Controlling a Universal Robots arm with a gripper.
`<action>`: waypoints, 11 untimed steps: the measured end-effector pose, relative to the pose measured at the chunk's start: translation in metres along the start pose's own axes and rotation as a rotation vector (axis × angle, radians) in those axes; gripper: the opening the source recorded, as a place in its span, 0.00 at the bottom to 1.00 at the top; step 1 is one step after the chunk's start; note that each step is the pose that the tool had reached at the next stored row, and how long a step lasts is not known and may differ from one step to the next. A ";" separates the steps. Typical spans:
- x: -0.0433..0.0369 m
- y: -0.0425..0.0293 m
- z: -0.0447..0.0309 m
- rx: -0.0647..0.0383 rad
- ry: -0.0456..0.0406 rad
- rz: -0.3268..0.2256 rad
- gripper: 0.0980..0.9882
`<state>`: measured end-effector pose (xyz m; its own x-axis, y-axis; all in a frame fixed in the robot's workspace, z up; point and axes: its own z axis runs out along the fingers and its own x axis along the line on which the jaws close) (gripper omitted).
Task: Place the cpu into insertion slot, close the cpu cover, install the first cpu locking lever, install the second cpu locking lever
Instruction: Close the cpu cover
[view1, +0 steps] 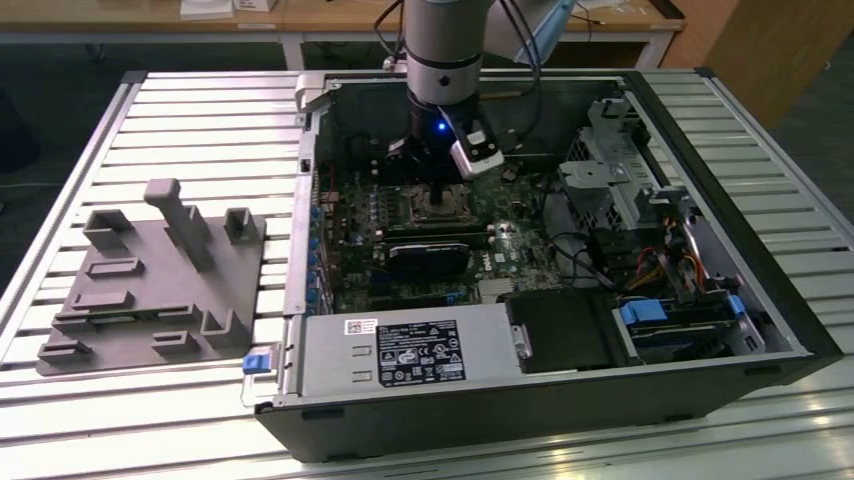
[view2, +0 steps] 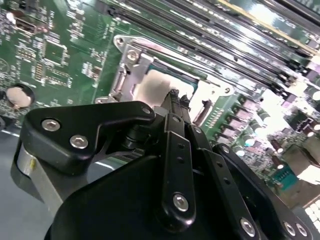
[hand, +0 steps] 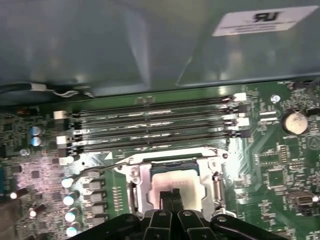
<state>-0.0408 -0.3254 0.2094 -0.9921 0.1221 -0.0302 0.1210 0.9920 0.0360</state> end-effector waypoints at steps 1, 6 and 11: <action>-0.0014 0.0002 0.0001 0.000 0.0000 0.000 0.01; -0.0027 0.0004 -0.0003 0.000 0.0003 0.000 0.01; -0.0029 0.0006 -0.0070 0.000 0.0001 0.000 0.01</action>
<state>-0.0382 -0.3253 0.2165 -0.9921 0.1222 -0.0301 0.1211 0.9920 0.0360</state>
